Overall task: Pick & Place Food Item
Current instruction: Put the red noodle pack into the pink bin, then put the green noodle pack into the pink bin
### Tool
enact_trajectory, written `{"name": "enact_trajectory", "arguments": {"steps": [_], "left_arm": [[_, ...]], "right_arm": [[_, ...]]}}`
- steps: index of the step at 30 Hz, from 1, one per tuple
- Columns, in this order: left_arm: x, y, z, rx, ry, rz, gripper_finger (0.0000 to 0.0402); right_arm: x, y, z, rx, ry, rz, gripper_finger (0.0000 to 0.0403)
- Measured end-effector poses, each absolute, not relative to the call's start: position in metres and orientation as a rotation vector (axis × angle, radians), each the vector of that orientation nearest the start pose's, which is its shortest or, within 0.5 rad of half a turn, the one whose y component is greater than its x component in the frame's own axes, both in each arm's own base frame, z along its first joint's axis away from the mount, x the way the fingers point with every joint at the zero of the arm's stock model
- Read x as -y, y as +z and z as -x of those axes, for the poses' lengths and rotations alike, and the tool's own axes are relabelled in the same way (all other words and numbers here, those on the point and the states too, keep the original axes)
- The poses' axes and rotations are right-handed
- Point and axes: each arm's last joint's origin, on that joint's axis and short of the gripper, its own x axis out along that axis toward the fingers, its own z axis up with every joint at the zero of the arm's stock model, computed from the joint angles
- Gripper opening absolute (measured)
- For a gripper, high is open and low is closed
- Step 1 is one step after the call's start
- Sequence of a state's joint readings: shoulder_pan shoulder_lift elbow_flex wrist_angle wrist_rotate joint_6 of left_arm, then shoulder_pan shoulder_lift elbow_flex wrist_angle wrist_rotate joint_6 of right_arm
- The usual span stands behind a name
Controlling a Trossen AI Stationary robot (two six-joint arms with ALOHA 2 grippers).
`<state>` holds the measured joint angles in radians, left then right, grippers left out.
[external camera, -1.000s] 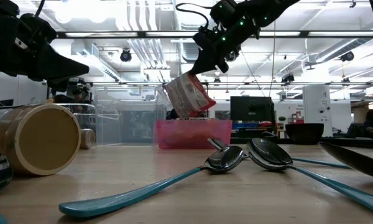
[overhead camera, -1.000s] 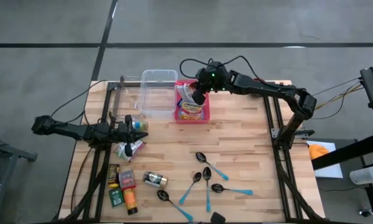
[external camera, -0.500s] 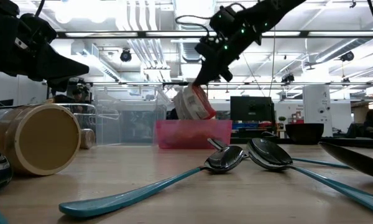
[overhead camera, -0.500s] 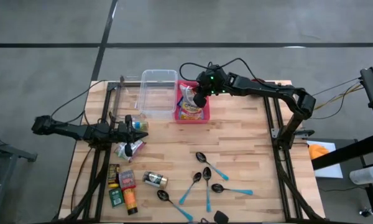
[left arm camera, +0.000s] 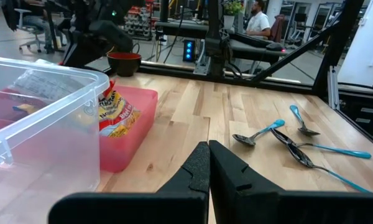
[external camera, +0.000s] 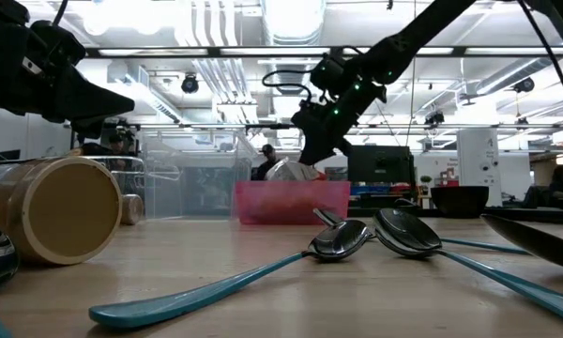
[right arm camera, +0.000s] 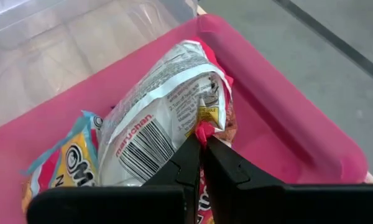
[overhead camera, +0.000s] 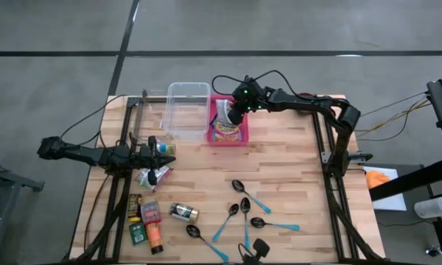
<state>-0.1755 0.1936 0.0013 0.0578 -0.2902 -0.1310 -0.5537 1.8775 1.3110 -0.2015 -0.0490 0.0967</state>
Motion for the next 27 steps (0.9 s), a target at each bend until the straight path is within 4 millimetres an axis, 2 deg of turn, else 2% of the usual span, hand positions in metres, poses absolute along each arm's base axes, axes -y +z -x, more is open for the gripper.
{"name": "enact_trajectory", "arguments": {"steps": [9,12,21,27], "left_arm": [[0.011,0.154,-0.107,-0.123,0.123,0.1,0.0],[0.011,0.154,-0.107,-0.123,0.123,0.1,0.0],[0.011,0.154,-0.107,-0.123,0.123,0.1,0.0],[0.011,0.154,-0.107,-0.123,0.123,0.1,0.0]], "right_arm": [[0.213,0.207,-0.348,-0.724,-0.508,-0.304,0.002],[0.213,0.207,-0.348,-0.717,-0.52,-0.332,0.0052],[0.216,0.209,-0.346,-0.7,-0.575,-0.367,0.0185],[0.215,0.22,-0.341,-0.698,-0.634,-0.342,0.0226]]}}
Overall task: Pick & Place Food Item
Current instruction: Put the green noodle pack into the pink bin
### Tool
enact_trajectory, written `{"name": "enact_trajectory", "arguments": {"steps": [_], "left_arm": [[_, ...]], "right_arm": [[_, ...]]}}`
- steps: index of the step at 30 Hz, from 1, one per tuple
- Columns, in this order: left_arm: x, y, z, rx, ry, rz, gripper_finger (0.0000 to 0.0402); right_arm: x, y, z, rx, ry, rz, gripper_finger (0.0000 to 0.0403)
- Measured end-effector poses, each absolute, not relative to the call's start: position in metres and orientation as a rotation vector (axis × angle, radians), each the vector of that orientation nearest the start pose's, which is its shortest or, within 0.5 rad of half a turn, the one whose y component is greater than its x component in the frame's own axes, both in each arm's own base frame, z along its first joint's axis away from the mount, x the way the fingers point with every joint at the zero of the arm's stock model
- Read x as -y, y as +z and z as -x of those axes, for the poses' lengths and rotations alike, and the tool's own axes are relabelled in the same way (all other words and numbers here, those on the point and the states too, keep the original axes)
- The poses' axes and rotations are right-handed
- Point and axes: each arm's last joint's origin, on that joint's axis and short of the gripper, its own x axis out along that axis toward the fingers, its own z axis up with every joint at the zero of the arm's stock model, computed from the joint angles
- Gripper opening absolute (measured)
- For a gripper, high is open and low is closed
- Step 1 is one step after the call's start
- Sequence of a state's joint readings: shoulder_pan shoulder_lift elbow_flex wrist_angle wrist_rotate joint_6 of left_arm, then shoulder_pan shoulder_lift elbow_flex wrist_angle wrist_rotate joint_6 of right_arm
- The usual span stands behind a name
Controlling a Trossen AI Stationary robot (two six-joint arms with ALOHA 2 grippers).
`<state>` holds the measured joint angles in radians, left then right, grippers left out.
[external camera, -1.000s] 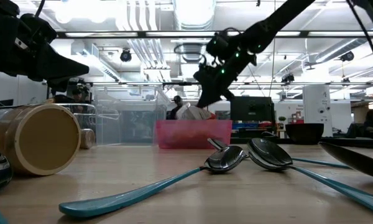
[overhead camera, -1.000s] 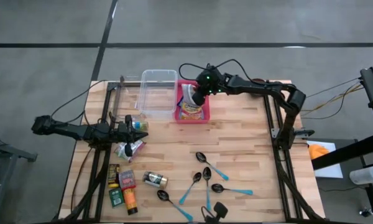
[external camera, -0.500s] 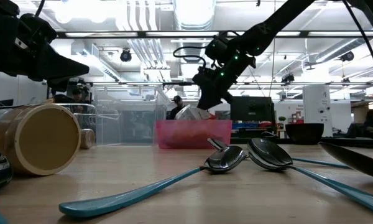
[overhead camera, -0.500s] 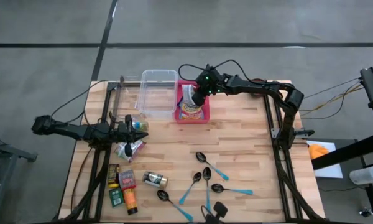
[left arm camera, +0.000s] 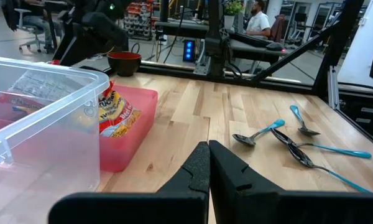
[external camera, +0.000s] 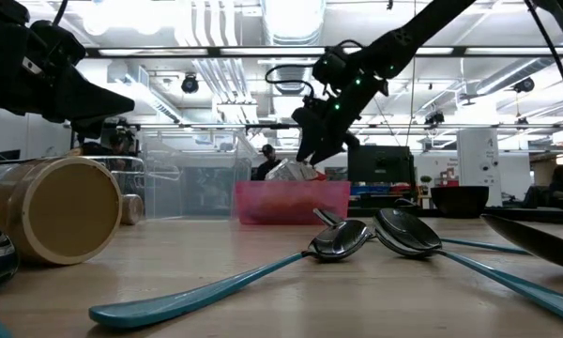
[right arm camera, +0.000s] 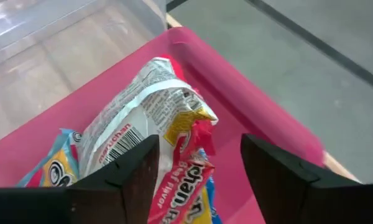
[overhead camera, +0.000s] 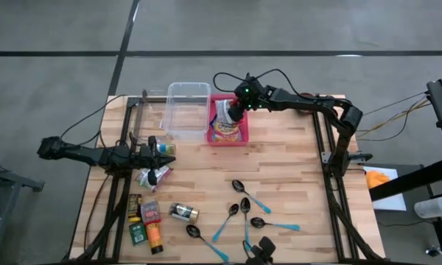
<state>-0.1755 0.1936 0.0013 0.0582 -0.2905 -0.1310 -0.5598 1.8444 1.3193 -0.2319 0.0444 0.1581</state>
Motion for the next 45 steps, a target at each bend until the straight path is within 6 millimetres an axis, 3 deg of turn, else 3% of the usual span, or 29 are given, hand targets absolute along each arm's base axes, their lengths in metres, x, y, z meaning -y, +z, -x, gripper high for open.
{"name": "enact_trajectory", "arguments": {"steps": [6,10,17,22,27,32,45], "left_arm": [[0.011,0.154,-0.107,-0.123,0.123,0.1,0.0],[0.011,0.154,-0.107,-0.123,0.123,0.1,0.0],[0.011,0.154,-0.107,-0.123,0.123,0.1,0.0],[0.011,0.154,-0.107,-0.123,0.123,0.1,0.0],[0.011,0.154,-0.107,-0.123,0.123,0.1,0.0],[0.011,0.154,-0.107,-0.123,0.123,0.1,0.0],[0.011,0.154,-0.107,-0.123,0.123,0.1,0.0]], "right_arm": [[0.208,0.241,-0.331,-0.697,-0.638,-0.338,0.0235],[0.192,0.258,-0.325,-0.711,-0.608,-0.328,0.0235],[0.143,0.287,-0.321,-0.653,-0.482,-0.245,0.0235],[0.099,0.299,-0.319,-0.501,-0.36,-0.16,0.0235],[0.065,0.291,-0.308,-0.333,-0.263,-0.098,0.0235],[0.04,0.276,-0.284,-0.215,-0.19,-0.05,0.0235],[0.029,0.233,-0.217,-0.115,-0.251,-0.047,0.0235]]}}
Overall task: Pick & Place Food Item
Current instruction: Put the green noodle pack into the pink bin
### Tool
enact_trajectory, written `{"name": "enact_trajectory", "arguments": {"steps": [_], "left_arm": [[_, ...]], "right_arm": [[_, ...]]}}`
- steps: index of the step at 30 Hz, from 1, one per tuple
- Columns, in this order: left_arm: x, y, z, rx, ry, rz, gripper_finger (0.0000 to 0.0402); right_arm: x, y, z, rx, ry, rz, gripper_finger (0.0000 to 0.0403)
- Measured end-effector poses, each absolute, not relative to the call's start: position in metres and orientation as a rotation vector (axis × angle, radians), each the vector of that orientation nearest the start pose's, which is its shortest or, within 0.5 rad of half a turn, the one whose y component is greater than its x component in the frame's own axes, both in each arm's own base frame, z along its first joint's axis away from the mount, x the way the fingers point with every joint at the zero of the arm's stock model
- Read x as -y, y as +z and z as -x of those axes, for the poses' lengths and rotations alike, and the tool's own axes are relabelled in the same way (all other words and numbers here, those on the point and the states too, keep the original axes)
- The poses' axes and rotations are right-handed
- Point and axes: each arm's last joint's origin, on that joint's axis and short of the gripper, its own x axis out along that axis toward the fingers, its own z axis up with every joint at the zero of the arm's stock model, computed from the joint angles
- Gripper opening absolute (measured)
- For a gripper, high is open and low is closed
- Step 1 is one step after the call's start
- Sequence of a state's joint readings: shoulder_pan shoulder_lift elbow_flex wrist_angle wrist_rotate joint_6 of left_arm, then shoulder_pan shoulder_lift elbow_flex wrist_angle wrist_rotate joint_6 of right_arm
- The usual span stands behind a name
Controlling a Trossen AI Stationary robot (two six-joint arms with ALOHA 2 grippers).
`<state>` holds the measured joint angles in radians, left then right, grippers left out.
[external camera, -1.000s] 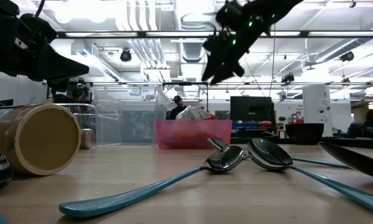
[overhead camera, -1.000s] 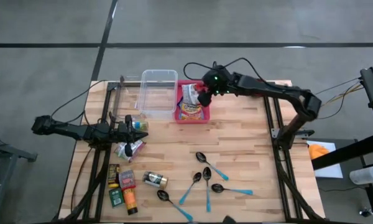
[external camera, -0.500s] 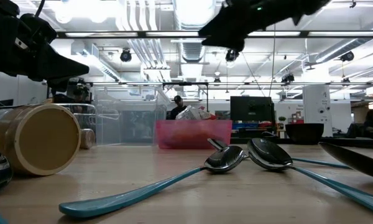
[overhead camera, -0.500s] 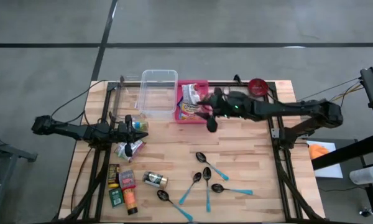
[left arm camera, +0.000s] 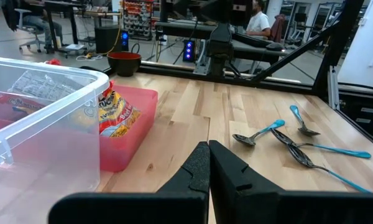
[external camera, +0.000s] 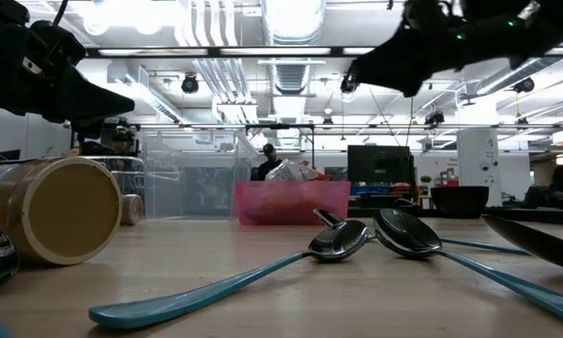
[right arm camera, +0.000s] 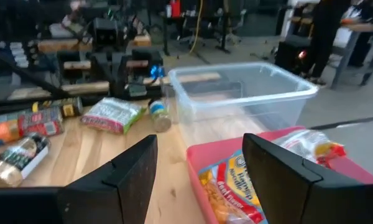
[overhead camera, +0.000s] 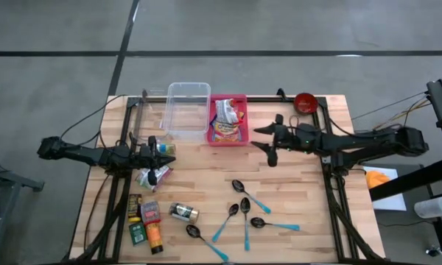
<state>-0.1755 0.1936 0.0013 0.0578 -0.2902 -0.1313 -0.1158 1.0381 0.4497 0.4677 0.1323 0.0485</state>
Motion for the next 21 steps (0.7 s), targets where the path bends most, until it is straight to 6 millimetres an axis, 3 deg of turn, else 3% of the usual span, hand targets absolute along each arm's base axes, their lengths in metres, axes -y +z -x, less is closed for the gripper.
{"name": "enact_trajectory", "arguments": {"steps": [10,21], "left_arm": [[0.011,0.154,-0.107,-0.123,0.123,0.1,0.0],[0.011,0.154,-0.107,-0.123,0.123,0.1,0.0]], "right_arm": [[0.024,0.223,-0.178,-0.027,-0.246,-0.008,0.0235],[0.024,0.222,-0.17,0.002,-0.246,-0.018,0.0235]]}}
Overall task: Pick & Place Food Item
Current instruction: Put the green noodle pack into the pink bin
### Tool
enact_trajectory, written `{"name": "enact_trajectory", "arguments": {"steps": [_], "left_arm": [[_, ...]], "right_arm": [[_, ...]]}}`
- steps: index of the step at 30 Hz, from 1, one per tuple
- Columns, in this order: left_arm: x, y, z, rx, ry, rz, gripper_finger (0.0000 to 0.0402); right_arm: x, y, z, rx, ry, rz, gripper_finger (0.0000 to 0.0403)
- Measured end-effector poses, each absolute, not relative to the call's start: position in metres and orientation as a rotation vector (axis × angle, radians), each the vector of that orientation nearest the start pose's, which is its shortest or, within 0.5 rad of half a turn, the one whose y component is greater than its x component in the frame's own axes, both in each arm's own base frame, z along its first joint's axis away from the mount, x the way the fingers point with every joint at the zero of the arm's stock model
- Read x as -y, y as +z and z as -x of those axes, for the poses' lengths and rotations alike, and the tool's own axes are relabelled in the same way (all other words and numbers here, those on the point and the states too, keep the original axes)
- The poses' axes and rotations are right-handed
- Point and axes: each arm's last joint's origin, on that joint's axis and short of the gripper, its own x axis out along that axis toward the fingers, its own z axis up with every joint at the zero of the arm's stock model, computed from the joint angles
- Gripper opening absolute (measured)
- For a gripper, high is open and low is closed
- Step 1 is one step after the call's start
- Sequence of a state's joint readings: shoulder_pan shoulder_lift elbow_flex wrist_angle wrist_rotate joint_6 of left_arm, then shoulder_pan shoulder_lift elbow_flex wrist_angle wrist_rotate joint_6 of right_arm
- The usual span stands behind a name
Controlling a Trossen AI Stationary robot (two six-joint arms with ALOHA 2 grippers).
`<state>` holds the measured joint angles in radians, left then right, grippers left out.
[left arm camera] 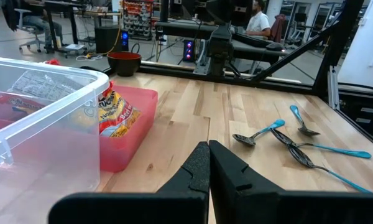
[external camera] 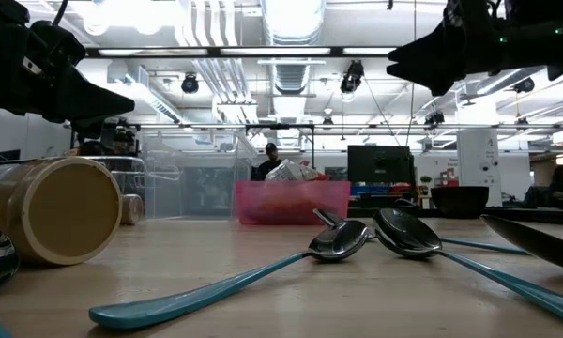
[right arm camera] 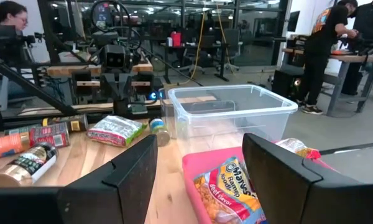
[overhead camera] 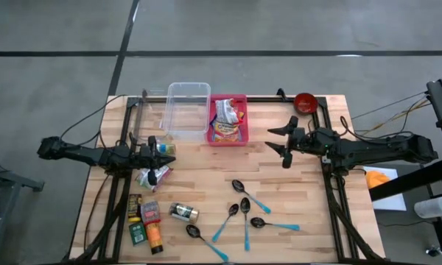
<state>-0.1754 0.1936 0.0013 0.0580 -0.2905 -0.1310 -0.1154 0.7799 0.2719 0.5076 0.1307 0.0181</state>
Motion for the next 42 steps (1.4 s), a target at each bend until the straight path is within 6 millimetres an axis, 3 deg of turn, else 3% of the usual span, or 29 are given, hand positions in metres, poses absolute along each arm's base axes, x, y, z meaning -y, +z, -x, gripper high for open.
{"name": "enact_trajectory", "arguments": {"steps": [9,42], "left_arm": [[0.0106,0.1536,-0.1073,-0.123,0.123,0.1,0.0],[0.0107,0.1535,-0.1073,-0.122,0.124,0.129,0.0]], "right_arm": [[0.0242,0.2219,-0.1762,-0.013,-0.247,-0.102,0.0235],[0.0244,0.2176,-0.1776,-0.038,-0.249,-0.101,0.0235]]}}
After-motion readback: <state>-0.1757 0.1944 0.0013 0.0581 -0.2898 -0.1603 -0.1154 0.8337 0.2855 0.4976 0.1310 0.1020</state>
